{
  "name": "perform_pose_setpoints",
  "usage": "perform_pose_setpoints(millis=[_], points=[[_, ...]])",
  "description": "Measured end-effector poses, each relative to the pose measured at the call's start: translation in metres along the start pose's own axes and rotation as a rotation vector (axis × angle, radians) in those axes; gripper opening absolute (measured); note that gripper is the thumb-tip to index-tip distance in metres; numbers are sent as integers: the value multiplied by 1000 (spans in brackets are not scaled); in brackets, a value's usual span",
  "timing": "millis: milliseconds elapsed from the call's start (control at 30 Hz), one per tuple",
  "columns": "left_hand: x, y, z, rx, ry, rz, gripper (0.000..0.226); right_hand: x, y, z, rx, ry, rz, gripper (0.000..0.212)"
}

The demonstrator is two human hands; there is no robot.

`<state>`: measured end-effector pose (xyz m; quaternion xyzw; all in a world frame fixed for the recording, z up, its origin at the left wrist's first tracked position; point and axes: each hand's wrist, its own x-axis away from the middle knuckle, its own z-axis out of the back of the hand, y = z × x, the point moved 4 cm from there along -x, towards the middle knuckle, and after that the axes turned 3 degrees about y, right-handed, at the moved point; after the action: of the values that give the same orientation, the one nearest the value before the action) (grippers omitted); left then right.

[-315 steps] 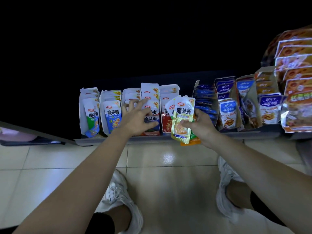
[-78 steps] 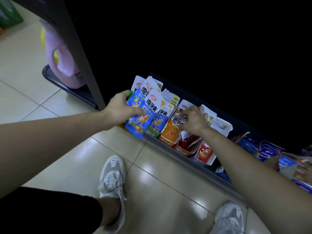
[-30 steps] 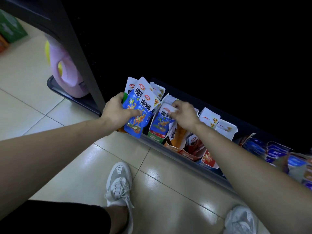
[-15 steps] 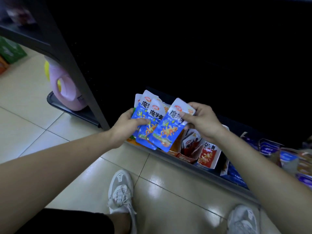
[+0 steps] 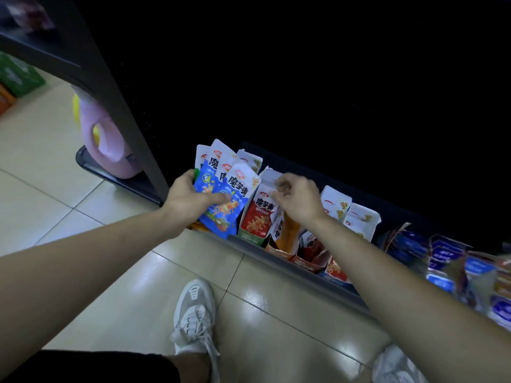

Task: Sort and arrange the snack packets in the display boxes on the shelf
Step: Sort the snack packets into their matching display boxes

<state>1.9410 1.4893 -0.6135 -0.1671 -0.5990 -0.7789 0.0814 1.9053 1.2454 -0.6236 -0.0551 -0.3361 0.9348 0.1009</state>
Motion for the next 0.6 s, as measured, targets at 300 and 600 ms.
perform_pose_setpoints(millis=[300,600], points=[[-14,-12,16,-89,60,-5,52,-14,17,-43,499,-109,5,62],[-14,-13,17,-125,25,-41,51,16,18,-21,99,-118,363,12]])
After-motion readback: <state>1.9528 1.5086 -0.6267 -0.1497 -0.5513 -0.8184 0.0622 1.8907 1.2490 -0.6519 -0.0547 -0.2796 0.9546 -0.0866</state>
